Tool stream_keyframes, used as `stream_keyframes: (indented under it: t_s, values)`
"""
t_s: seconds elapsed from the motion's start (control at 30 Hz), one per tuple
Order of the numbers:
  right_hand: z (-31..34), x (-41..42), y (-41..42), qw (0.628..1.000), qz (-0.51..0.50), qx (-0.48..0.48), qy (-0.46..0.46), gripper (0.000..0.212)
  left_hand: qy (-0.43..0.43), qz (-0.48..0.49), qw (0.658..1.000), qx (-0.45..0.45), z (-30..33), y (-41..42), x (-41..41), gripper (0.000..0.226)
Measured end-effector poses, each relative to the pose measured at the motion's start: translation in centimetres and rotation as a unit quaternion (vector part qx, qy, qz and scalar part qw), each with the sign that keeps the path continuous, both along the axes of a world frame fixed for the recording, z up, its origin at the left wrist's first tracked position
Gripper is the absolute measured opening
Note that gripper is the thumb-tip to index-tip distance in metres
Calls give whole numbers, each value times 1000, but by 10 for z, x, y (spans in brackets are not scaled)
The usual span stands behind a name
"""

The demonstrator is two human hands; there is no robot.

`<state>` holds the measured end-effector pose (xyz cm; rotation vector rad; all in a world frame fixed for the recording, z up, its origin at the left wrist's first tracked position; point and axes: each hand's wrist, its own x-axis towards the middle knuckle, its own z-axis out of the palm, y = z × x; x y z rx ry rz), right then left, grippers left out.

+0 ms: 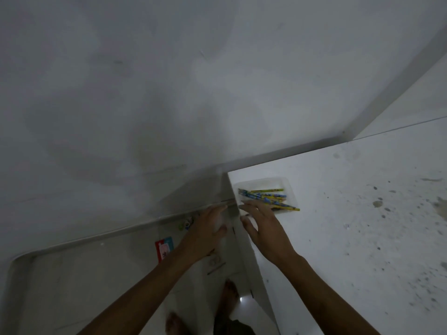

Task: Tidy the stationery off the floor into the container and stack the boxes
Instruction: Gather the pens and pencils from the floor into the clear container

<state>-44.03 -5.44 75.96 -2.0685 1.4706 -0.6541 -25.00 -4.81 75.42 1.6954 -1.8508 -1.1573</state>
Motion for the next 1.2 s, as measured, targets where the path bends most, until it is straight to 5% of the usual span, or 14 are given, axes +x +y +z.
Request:
stream_keyframes:
  t_s: [0.37, 0.7, 1.2]
  values:
    - [4, 101, 55, 988, 4, 21, -151, 23, -14, 46, 996, -75, -8, 74, 98, 37]
    - [-73, 167, 80, 995, -1, 61, -83, 22, -35, 110, 990, -84, -94, 125, 165, 36]
    - [-405, 161, 54, 993, 74, 87, 13, 22, -93, 125, 988, -23, -425, 131, 153, 34]
